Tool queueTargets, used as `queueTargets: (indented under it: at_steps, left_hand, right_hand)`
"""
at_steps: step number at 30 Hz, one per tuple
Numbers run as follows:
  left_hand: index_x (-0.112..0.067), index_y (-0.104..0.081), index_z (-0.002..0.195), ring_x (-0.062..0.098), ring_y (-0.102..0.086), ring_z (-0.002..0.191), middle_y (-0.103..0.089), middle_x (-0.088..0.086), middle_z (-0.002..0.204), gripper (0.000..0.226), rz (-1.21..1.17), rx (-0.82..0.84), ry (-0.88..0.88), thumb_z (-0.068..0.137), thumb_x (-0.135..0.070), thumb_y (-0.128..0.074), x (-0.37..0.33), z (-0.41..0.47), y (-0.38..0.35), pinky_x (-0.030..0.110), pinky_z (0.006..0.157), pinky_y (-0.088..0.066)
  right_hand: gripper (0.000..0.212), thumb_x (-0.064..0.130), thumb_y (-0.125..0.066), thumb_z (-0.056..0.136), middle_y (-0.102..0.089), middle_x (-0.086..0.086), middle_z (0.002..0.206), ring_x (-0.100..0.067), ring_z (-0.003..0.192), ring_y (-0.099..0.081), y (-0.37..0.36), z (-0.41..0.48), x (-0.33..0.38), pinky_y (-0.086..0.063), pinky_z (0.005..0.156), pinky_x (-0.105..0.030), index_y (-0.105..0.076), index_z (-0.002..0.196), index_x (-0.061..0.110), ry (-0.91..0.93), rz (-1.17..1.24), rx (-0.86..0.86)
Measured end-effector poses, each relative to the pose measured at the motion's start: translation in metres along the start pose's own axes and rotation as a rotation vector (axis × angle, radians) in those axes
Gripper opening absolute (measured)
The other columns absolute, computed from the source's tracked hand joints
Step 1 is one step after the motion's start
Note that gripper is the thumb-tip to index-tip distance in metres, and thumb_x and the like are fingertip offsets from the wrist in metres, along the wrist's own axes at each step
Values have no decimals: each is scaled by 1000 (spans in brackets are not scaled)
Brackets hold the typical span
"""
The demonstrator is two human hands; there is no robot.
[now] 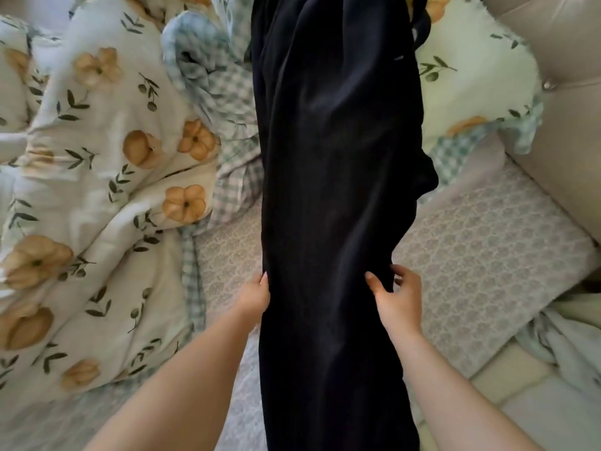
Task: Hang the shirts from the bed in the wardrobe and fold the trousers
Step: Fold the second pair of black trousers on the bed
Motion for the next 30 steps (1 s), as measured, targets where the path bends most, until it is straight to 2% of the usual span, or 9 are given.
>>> queueTargets:
  at_steps: [2,4,6,9,12,18,23,27,30]
  left_hand:
    - [-21,-61,115,19,-63,98,-67,-1,108,43,62,44,-82,94,-54,-44,11,-12,-13,30,78,-50]
    - [-25,-69,96,14,-68,84,-71,-9,86,31,61,25,-175,85,-53,-60,21,-24,-23,23,65,-53]
    - [-36,-67,96,5,-68,80,-71,-17,83,24,-39,13,-207,79,-52,-68,38,-36,-31,19,60,-51]
    - [-48,-59,106,-5,-66,85,-69,-26,96,31,-207,161,-183,78,-53,-70,75,-54,-52,14,66,-53]
    - [-34,-57,123,8,-64,102,-67,-11,115,44,-137,266,-82,82,-48,-68,130,-72,-67,29,90,-50]
    - [-16,-59,118,19,-63,96,-68,-1,103,34,-352,28,57,92,-39,-58,174,-104,-38,37,88,-50]
    - [-35,-64,86,9,-65,85,-71,-14,83,15,-352,-169,-112,89,-48,-58,165,-133,-10,24,67,-49]
    - [-25,-64,110,9,-64,102,-70,-10,107,44,-441,153,-39,79,-56,-62,168,-143,-49,29,92,-46]
    - [-28,-64,105,-1,-67,91,-71,-12,104,34,-320,301,-43,77,-46,-68,179,-153,-66,16,77,-50]
  right_hand:
    - [51,39,-74,76,-47,3,122,-13,110,-52,-1,-17,-28,-48,90,-32,-50,115,19,-51,-10,15]
    - [44,40,-73,77,-47,4,117,-15,107,-54,-4,-37,-51,-47,84,-29,-51,109,21,-36,-89,52]
    - [48,44,-68,79,-48,5,118,-15,108,-53,-10,-58,-73,-41,85,-24,-55,116,16,-18,-178,144]
    - [45,46,-65,81,-55,6,114,-14,103,-56,-16,-84,-90,-42,84,-23,-62,113,14,11,-234,247]
    - [33,39,-61,86,-62,4,103,-17,96,-57,-19,-107,-99,-45,81,-29,-62,110,16,31,-323,299]
    - [35,21,-44,99,-58,-14,126,-31,119,-51,9,-131,-104,-36,89,-27,-52,128,5,-67,-144,143]
    - [16,27,-55,93,-59,5,86,-24,93,-57,38,-137,-97,-35,76,-26,-62,100,14,3,-35,45]
    - [18,38,-70,80,-62,10,85,-11,83,-56,21,-149,-113,-40,76,-22,-68,88,22,-35,-17,190]
    - [20,33,-74,76,-61,16,85,-8,81,-57,4,-170,-140,-45,71,-21,-64,92,28,-99,-149,435]
Point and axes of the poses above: each hand's wrist, its own z-axis towards the middle knuckle, its own y-axis out of the back of the hand, x = y × z, the point moved 7 cm from there along z, towards the middle knuckle
